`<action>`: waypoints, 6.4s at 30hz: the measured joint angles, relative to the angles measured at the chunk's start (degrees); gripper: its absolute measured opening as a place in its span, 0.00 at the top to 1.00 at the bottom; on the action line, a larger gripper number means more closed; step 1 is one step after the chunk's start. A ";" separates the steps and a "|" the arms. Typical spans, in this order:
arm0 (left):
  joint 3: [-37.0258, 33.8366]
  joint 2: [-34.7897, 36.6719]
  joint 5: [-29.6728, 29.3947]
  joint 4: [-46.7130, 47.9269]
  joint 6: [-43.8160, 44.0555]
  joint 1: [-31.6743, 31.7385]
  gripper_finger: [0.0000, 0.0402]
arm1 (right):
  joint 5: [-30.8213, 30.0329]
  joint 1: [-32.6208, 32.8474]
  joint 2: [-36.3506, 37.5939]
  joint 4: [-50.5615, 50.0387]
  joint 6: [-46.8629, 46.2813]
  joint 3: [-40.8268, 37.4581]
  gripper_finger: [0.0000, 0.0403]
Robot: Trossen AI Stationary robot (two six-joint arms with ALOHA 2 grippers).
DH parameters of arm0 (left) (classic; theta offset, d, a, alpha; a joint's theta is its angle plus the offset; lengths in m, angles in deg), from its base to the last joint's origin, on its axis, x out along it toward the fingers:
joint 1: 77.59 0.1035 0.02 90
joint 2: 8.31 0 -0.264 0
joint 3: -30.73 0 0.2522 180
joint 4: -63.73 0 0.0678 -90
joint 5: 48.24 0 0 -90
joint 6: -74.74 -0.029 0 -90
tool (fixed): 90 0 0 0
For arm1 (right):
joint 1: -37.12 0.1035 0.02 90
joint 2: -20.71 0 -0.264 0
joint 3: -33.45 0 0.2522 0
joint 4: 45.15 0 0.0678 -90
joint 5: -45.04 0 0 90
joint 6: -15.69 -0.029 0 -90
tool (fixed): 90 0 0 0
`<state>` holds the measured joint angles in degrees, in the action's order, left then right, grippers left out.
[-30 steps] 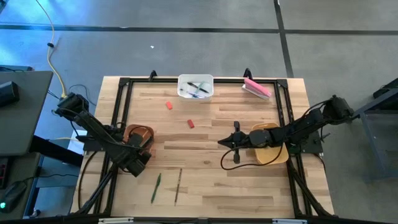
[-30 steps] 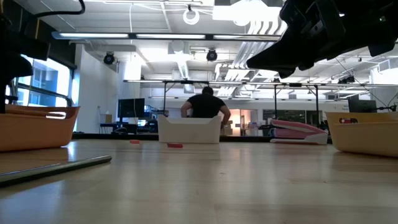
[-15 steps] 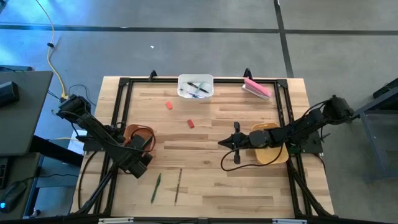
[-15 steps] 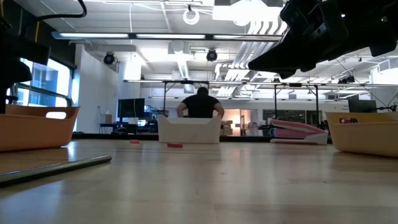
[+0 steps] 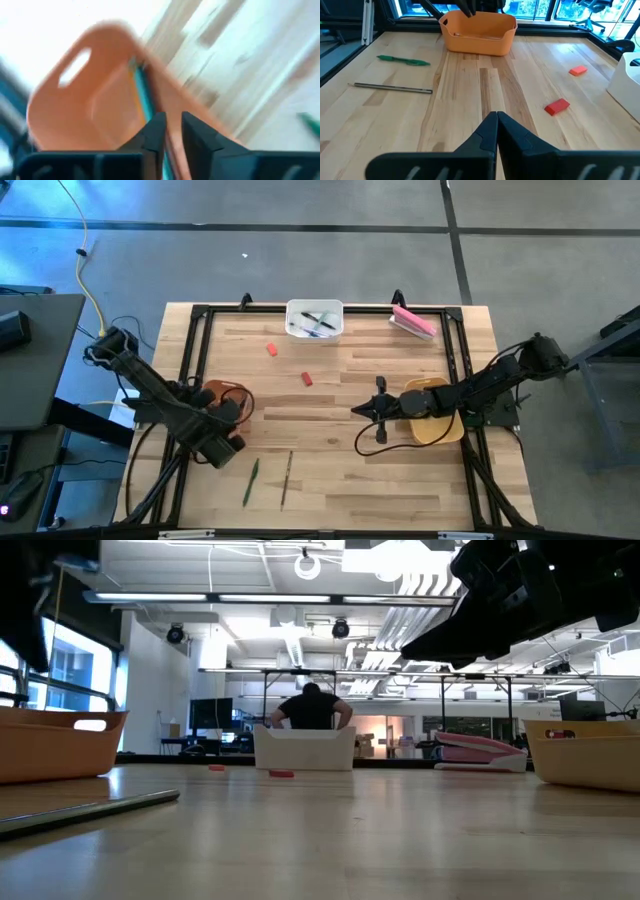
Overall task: Sort crayons/erasers/pens/pencils in bins
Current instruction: Put the red eraser into the yellow bin, then put the green pen into the white bin
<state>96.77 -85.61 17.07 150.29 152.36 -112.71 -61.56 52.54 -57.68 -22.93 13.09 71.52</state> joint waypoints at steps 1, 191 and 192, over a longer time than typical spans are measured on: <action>0.52 0.84 -1.91 -1.25 -2.80 0.30 0.91 | 0.00 0.00 0.00 0.05 -0.03 0.00 1.00; -17.77 9.38 9.45 -70.62 -60.80 28.15 1.00 | 8.79 -5.46 13.55 -6.31 -7.96 -4.29 0.99; -16.30 9.38 7.96 -67.44 -58.57 25.81 1.00 | 8.17 -5.44 12.96 -4.11 -7.40 -4.61 1.00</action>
<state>80.47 -76.23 25.04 82.85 93.79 -86.89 -53.40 47.10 -44.72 -27.04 5.68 66.92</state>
